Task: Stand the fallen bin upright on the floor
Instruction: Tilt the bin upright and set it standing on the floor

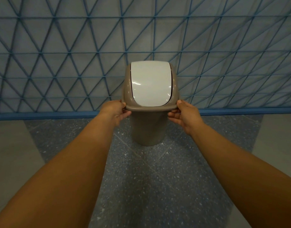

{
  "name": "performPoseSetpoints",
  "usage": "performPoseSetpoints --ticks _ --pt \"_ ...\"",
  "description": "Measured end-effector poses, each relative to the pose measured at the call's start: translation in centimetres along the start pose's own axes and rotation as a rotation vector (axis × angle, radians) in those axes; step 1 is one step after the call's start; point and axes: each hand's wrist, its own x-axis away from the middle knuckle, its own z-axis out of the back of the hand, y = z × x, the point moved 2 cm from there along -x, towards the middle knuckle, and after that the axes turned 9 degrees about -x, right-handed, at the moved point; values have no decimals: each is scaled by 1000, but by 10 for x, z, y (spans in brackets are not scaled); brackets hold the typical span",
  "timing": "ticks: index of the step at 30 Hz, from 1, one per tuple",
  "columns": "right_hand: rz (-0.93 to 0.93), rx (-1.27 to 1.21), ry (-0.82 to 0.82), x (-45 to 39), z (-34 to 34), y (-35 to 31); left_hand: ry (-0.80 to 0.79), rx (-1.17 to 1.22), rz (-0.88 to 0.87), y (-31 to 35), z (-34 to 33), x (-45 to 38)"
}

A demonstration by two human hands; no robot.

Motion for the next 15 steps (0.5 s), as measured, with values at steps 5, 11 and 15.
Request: performPoseSetpoints --ticks 5,11,15 --pt "-18 -26 -3 -4 1 0 23 17 7 1 0 -2" --pt "-16 -68 26 -5 3 4 10 101 5 -7 -1 -2" --pt "-3 -43 99 -14 3 -6 -12 193 4 -20 -10 6"
